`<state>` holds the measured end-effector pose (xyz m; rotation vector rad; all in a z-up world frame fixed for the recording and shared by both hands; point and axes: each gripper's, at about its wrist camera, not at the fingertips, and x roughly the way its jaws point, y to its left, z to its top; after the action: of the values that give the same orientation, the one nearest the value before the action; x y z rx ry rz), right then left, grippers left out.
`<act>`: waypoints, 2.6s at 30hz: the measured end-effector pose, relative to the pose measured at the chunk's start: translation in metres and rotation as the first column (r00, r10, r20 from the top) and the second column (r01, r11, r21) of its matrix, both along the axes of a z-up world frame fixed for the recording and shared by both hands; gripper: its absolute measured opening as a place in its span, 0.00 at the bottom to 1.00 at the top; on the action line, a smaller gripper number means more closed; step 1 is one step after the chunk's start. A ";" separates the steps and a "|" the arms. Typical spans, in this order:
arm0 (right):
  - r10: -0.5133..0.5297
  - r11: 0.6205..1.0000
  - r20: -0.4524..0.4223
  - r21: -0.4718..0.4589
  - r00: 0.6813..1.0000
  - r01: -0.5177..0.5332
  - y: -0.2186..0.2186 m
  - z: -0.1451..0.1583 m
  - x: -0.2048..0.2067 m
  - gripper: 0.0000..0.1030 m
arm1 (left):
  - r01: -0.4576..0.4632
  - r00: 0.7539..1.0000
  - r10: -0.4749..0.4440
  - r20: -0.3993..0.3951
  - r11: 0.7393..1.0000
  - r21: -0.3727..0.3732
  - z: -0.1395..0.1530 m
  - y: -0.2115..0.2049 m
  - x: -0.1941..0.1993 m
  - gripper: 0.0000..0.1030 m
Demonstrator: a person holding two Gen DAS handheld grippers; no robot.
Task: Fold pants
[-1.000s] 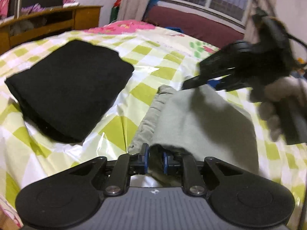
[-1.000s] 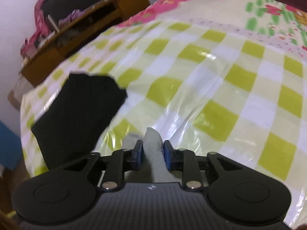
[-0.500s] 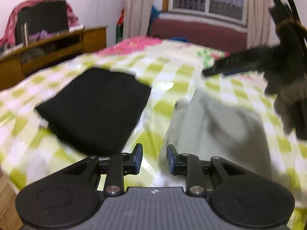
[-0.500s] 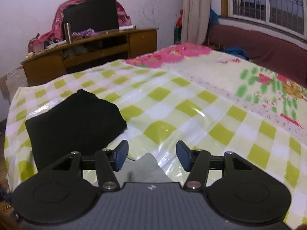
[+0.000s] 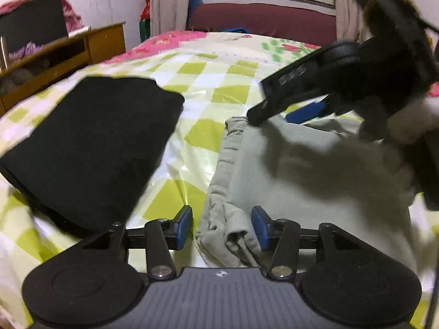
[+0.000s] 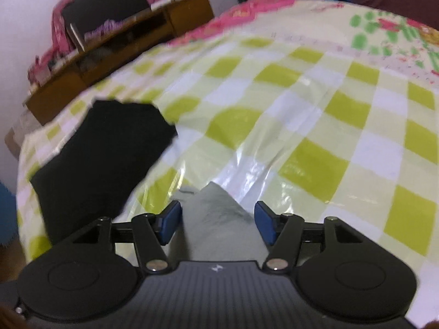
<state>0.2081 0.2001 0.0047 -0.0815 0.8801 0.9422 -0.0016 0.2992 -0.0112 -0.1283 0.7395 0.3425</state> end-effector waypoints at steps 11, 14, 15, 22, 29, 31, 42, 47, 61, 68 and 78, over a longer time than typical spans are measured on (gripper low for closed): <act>-0.235 0.970 -0.239 0.002 0.942 0.242 -0.140 -0.022 -0.040 0.63 | 0.071 0.997 -0.071 -0.035 0.998 -0.003 -0.003 0.004 0.012 0.72; -0.247 0.961 -0.278 0.055 0.928 0.272 -0.150 -0.027 -0.043 0.63 | 0.098 0.994 -0.096 -0.042 0.994 0.049 0.001 -0.004 0.011 0.72; -0.247 0.959 -0.287 0.062 0.925 0.276 -0.150 -0.028 -0.043 0.65 | 0.107 0.993 -0.104 -0.047 0.992 0.072 0.002 -0.006 0.011 0.72; -0.206 0.959 -0.320 0.122 0.925 0.256 -0.145 -0.033 -0.042 0.66 | 0.119 0.993 -0.116 -0.031 0.987 0.111 0.017 -0.010 0.013 0.73; -0.184 0.951 -0.345 0.174 0.920 0.256 -0.145 -0.037 -0.042 0.68 | 0.139 0.988 -0.132 -0.077 0.986 0.094 0.004 -0.004 0.034 0.76; -0.182 0.950 -0.351 0.178 0.918 0.256 -0.146 -0.041 -0.040 0.68 | 0.135 0.989 -0.127 -0.082 0.986 0.102 0.002 -0.002 0.037 0.82; -0.151 0.953 -0.332 0.201 0.931 0.226 -0.133 -0.039 -0.042 0.64 | 0.196 0.977 -0.194 -0.093 0.981 0.008 0.002 0.001 0.049 0.78; -0.136 0.957 -0.340 0.200 0.931 0.213 -0.143 -0.042 -0.046 0.55 | 0.238 0.969 -0.236 -0.069 0.971 0.022 0.000 -0.005 0.040 0.73; -0.111 0.933 -0.442 0.263 0.890 0.247 -0.144 -0.038 -0.048 0.20 | 0.241 0.970 -0.241 -0.008 0.970 -0.031 0.010 -0.010 0.035 0.59; -0.136 0.940 -0.441 0.225 0.887 0.256 -0.143 -0.044 -0.041 0.26 | 0.232 0.971 -0.233 -0.050 0.972 -0.023 0.000 -0.002 0.039 0.61; -0.118 0.929 -0.475 0.258 0.872 0.267 -0.163 -0.053 -0.044 0.51 | 0.245 0.968 -0.246 -0.048 0.969 -0.032 0.000 0.007 0.038 0.71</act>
<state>0.1645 0.0369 -0.0480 0.5193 1.1295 0.9134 0.0364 0.3062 -0.0111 -0.0511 0.8014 0.1003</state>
